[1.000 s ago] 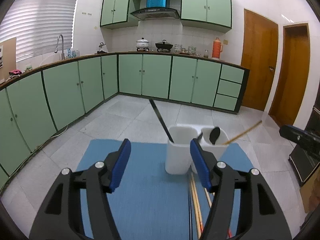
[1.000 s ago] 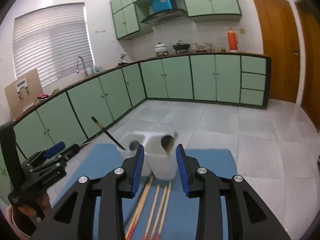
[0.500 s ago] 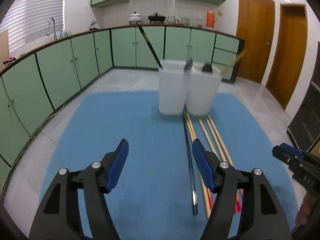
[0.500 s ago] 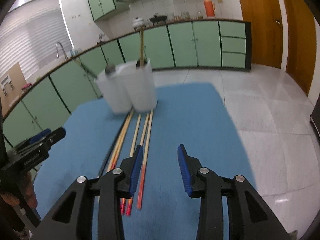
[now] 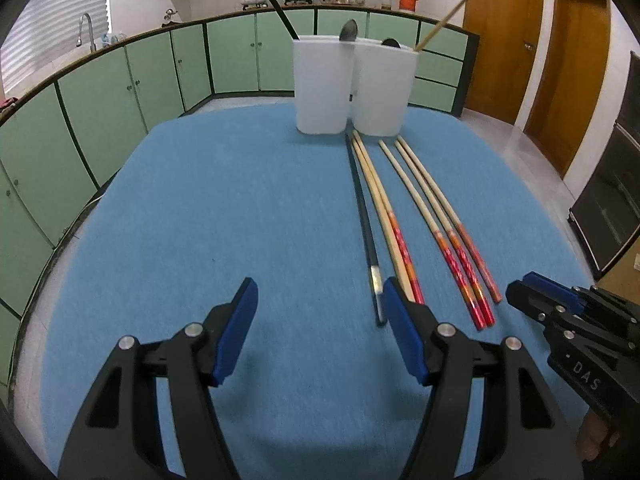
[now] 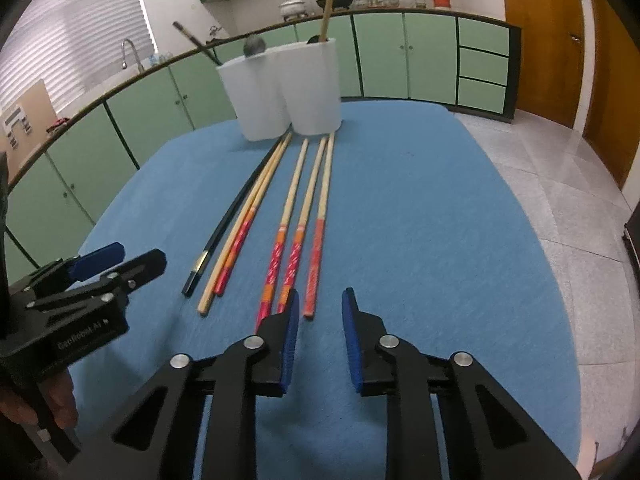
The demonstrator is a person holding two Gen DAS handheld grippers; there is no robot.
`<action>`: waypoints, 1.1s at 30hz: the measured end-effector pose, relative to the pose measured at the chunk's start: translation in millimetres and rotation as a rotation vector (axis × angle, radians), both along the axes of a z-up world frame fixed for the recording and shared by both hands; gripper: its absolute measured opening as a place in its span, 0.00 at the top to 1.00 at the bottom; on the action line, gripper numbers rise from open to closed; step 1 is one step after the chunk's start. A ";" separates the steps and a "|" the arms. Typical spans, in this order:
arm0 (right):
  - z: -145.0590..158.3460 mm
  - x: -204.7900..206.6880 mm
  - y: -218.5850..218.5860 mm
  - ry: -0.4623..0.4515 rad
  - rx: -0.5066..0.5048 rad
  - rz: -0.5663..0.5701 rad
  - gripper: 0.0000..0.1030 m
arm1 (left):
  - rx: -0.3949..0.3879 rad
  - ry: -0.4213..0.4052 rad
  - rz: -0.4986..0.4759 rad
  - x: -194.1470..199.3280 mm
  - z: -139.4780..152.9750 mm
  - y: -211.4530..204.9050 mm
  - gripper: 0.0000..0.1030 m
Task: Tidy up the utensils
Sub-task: 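Grasp the gold-banded black chopstick with left tool while right grasps a red-patterned chopstick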
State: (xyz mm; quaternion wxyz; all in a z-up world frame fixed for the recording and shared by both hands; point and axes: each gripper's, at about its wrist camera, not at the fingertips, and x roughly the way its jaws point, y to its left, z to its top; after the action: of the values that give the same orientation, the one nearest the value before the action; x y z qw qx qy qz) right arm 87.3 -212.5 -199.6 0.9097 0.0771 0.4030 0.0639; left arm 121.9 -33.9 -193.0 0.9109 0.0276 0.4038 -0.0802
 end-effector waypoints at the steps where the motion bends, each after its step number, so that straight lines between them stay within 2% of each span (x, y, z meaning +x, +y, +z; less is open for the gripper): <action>1: -1.1 -0.9 1.8 0.002 0.000 0.001 0.80 | 0.000 0.004 -0.002 -0.6 -1.3 -1.0 0.39; 11: -10.4 2.8 12.6 0.024 -0.027 0.016 0.89 | -0.038 0.016 -0.016 3.5 -6.6 -2.6 0.40; 18: -12.8 7.6 14.2 0.024 -0.039 0.010 0.90 | -0.062 0.030 -0.035 4.6 -11.4 -2.9 0.42; 22: -13.2 8.4 10.4 0.027 -0.022 0.000 0.94 | -0.057 0.058 -0.034 7.8 -15.4 -4.7 0.48; 32: -13.1 11.9 14.1 0.031 -0.042 -0.002 0.94 | -0.038 0.075 -0.045 9.2 -17.8 -15.8 0.50; 33: -13.1 12.0 15.3 0.030 -0.050 -0.002 0.94 | -0.034 0.075 -0.046 8.7 -17.9 -16.9 0.52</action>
State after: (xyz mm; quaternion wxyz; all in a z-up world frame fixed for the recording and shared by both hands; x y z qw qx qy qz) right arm 99.4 -197.2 -212.7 0.9052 0.0555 0.4182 0.0517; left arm 130.6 -50.8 -210.8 0.8934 0.0181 0.4355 -0.1089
